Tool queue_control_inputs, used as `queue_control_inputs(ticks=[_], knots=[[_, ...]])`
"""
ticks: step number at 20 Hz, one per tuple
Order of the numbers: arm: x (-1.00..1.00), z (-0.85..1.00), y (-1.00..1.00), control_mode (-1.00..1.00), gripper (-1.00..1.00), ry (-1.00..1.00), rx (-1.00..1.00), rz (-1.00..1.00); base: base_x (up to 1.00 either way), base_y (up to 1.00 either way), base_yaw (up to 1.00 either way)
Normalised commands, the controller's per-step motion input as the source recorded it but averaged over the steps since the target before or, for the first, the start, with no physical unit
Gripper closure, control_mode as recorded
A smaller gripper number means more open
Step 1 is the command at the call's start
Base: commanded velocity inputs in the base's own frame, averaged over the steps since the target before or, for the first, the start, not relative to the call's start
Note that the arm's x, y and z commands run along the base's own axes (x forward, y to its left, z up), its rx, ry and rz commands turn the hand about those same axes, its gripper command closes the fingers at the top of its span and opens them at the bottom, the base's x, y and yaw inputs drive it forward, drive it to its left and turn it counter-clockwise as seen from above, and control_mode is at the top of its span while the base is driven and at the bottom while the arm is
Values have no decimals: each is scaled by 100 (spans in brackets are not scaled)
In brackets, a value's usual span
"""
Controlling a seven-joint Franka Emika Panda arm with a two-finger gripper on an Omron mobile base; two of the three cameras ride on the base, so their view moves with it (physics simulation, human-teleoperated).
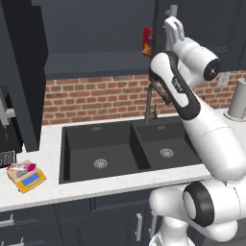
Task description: Pick the bar and place it on the digital scale for weighing, and close the cabinet.
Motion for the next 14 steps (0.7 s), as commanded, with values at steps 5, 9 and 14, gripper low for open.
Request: queue_control_inputs(ticks=[5, 9, 14], knots=[[100, 0, 0, -100, -100, 16, 1, 0, 0, 0, 0], [87, 0, -1, -100, -100, 16, 0, 0, 0, 0, 0], [74, -19, -14, -100, -100, 11, 0, 0, 0, 0, 0]])
